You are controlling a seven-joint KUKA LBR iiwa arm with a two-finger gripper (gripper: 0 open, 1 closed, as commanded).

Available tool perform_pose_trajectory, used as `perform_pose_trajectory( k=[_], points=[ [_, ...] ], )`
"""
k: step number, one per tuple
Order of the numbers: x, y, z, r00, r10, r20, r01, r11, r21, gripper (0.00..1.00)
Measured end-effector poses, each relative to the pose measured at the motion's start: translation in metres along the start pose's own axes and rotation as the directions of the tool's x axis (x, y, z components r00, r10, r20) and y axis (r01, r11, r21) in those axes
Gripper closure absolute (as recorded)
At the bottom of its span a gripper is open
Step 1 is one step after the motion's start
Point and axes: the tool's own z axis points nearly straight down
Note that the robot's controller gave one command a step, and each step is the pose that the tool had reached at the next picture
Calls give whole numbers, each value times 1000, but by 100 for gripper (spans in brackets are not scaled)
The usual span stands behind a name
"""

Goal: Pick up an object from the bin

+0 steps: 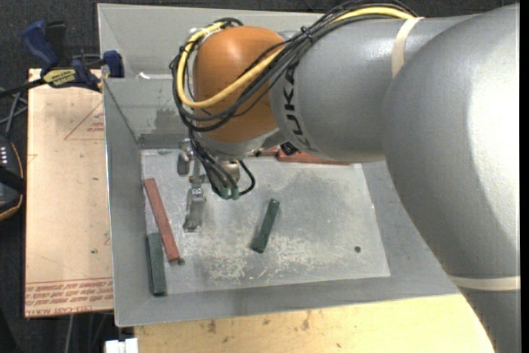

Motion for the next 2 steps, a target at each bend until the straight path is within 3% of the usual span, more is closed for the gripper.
perform_pose_trajectory(
  k=[1, 2],
  points=[
    [18, -24, 4, 994, -110, 3, 110, 994, -2, 0],
    [39, -59, 32, 986, -169, 2, 169, 986, 1, 0]
  ],
)
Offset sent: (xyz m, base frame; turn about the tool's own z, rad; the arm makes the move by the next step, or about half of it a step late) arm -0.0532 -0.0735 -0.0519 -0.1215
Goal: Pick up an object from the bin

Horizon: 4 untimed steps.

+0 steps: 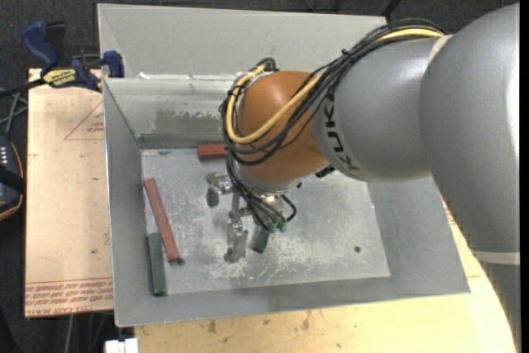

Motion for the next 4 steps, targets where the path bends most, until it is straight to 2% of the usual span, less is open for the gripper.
perform_pose_trajectory(
  k=[1, 2, 3, 4],
  points=[
    [18, -21, 12, 1000, -20, -4, 20, 1000, -1, 0],
    [27, -73, 29, 966, -258, 0, 258, 966, -2, 0],
    [43, -81, 36, 962, -273, -4, 273, 962, 1, 0],
    [-11, -148, 51, 862, -506, 3, 506, 862, 1, 100]
  ],
)
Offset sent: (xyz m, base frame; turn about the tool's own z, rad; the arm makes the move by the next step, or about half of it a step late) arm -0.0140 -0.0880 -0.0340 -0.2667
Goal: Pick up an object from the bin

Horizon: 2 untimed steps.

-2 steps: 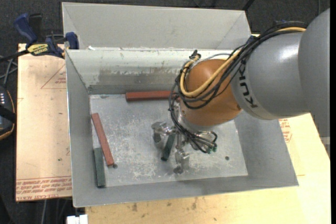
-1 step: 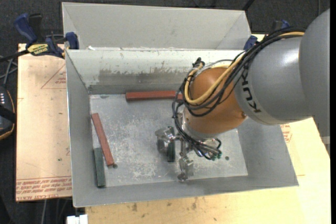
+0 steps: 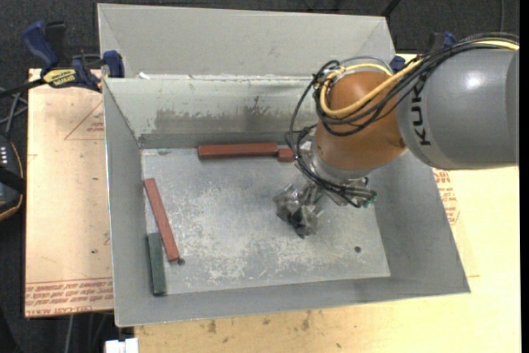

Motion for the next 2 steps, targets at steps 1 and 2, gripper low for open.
perform_pose_trajectory(
  k=[1, 2],
  points=[
    [0, 0, 0, 1000, 0, 0, 0, 1000, 0, 100],
    [42, 4, -144, 999, -41, -1, 41, 999, -2, 100]
  ],
)
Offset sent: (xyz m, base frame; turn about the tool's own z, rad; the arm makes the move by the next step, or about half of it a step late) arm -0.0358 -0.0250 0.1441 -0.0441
